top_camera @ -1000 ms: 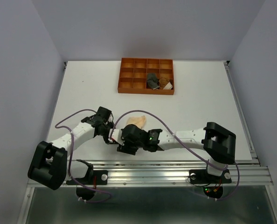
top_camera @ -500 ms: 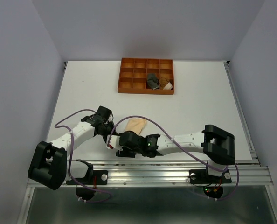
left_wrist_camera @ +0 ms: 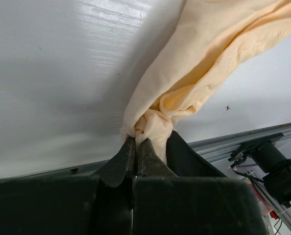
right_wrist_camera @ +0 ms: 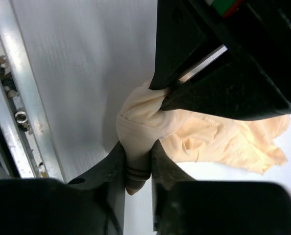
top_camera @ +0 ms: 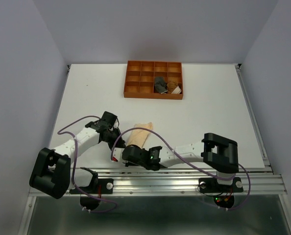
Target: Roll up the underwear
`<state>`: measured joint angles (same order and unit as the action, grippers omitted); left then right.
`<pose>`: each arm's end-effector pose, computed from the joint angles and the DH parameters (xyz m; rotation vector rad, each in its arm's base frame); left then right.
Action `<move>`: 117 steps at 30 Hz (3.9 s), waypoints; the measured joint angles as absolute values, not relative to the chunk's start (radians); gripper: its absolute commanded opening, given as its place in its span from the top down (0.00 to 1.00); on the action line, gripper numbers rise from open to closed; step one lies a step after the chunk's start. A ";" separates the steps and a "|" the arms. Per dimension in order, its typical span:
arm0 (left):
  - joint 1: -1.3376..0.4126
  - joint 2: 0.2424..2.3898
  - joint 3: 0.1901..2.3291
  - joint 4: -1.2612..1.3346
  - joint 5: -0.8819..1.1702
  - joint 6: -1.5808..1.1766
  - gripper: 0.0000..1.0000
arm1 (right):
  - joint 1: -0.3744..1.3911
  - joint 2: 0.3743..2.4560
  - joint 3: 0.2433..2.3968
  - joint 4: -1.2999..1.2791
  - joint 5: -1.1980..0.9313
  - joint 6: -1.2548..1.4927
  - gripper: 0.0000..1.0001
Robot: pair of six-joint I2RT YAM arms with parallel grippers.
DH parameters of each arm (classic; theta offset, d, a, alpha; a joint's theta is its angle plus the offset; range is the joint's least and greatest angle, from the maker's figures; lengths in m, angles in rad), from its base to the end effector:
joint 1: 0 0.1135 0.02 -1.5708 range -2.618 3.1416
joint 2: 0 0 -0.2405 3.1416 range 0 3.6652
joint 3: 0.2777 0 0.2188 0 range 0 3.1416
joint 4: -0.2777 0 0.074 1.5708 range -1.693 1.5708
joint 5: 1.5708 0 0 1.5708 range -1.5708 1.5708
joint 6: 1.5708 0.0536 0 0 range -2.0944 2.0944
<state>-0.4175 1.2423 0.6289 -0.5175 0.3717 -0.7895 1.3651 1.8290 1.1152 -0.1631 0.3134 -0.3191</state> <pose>0.1765 -0.0996 0.1569 -0.4134 2.8513 -0.8109 0.0896 0.3487 0.1575 -1.6919 1.6932 0.1045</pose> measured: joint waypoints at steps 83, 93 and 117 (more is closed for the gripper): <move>-0.373 1.346 0.477 0.057 0.543 -0.738 1.00 | 0.727 1.979 0.883 0.397 -0.888 0.516 0.83; -0.381 1.346 0.523 -0.075 0.477 -0.745 1.00 | 0.733 1.856 0.908 0.176 -0.766 0.353 0.48; -0.384 1.388 0.676 -0.462 0.410 -0.730 1.00 | 1.176 1.580 0.919 0.024 -0.097 -0.199 0.39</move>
